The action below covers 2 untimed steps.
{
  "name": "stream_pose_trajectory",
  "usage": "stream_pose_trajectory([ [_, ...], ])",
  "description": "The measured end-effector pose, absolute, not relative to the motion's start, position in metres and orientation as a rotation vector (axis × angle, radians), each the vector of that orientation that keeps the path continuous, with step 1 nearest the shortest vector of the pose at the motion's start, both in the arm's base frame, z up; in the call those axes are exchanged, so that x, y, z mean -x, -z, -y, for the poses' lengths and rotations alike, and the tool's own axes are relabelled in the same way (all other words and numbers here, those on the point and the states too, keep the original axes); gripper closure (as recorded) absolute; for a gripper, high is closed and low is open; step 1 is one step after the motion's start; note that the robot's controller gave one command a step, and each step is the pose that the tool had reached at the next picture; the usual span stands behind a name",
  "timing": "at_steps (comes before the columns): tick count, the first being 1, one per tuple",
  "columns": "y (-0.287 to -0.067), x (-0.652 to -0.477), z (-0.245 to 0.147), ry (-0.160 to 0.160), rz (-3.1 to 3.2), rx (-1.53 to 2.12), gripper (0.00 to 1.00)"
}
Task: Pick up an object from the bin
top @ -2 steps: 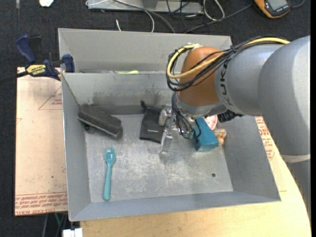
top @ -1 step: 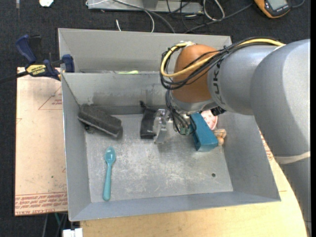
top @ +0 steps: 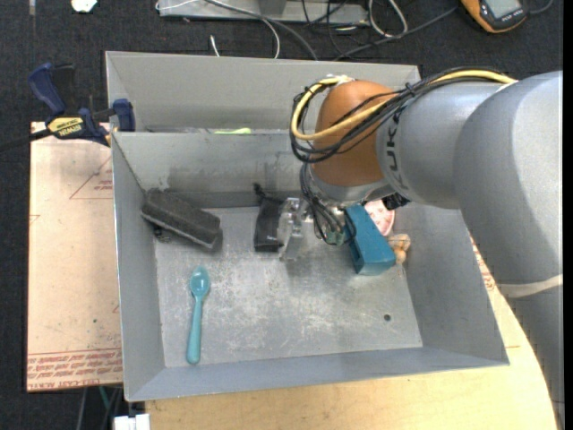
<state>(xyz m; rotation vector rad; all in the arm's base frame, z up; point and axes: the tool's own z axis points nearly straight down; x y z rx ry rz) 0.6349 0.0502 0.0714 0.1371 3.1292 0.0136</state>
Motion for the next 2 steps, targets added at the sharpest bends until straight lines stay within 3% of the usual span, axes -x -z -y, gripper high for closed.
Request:
stream_pose_trajectory([
  [1,-0.144,-0.631,-0.061,-0.015,-3.13,-0.179,1.0],
  [2,-0.123,-0.643,-0.044,-0.013,-3.125,0.085,1.0],
])
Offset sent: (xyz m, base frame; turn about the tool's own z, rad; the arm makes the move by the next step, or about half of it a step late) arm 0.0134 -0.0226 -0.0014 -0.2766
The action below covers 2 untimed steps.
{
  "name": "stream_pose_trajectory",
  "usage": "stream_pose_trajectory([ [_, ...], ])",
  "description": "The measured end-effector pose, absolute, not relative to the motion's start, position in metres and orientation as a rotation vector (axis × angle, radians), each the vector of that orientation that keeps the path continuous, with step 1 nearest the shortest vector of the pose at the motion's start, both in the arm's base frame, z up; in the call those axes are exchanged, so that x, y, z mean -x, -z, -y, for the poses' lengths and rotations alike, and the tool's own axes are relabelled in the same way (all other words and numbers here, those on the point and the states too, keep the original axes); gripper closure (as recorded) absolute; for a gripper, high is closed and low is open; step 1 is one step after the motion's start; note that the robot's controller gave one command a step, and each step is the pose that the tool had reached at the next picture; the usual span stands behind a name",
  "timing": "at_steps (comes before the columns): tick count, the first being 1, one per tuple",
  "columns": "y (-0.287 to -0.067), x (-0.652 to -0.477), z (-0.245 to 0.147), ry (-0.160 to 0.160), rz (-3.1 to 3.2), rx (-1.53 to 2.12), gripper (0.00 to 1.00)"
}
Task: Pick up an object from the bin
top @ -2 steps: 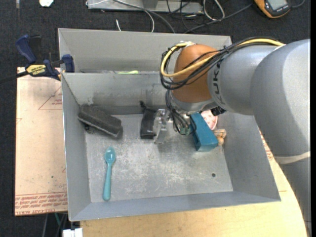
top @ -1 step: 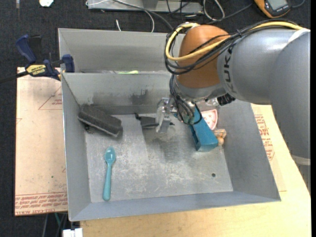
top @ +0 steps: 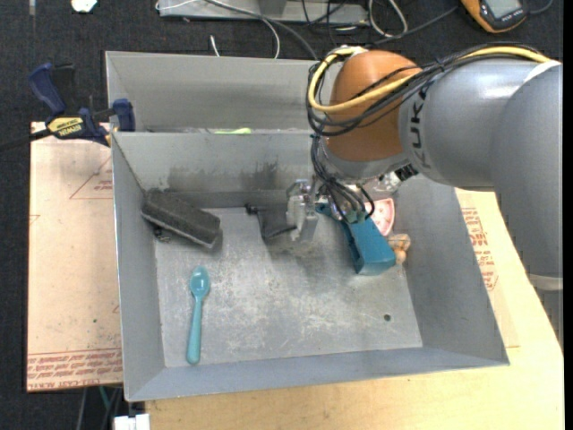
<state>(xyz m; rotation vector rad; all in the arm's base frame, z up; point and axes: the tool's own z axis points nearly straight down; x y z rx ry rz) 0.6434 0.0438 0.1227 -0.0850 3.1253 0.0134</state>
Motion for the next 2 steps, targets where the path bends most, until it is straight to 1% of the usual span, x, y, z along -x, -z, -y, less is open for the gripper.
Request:
stream_pose_trajectory([
  [1,-0.16,-0.632,-0.058,-0.014,-3.135,0.153,1.0],
  [2,-0.245,-0.635,-0.041,-0.011,-3.133,0.167,1.0],
])
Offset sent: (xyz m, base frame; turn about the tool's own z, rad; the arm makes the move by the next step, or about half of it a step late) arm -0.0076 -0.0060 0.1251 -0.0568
